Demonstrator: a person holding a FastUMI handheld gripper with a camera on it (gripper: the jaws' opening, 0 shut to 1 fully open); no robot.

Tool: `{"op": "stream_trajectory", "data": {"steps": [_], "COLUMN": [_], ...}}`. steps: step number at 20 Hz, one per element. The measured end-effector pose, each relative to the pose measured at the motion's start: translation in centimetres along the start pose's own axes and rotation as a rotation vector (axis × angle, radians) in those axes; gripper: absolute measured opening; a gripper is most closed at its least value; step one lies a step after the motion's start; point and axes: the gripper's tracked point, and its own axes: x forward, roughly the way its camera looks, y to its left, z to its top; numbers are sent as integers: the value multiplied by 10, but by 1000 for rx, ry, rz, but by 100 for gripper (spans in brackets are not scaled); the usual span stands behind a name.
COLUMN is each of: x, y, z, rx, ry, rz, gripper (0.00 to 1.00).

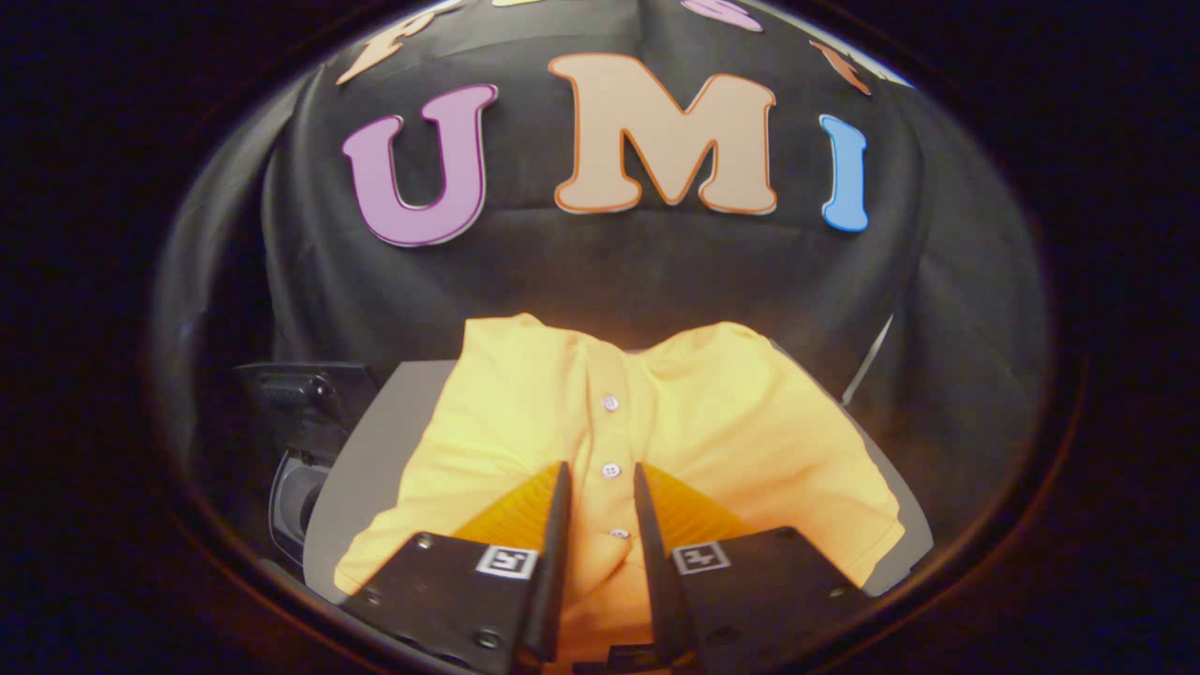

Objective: Put the clothes into the washing machine and then close the washing machine lid.

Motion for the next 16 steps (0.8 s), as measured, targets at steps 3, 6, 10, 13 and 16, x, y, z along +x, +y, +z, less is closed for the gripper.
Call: {"op": "stream_trajectory", "data": {"steps": [3,6,10,13,16], "x": [2,-7,-43,-64,-82], "y": [4,9,27,41,63], "z": [3,5,34,49,66], "rx": [55,36,42,33,41], "ry": [-37,-63,-186,-233,-276], "rz": [-31,-8,16,25,34], "gripper": [10,1,0,0,0]}}
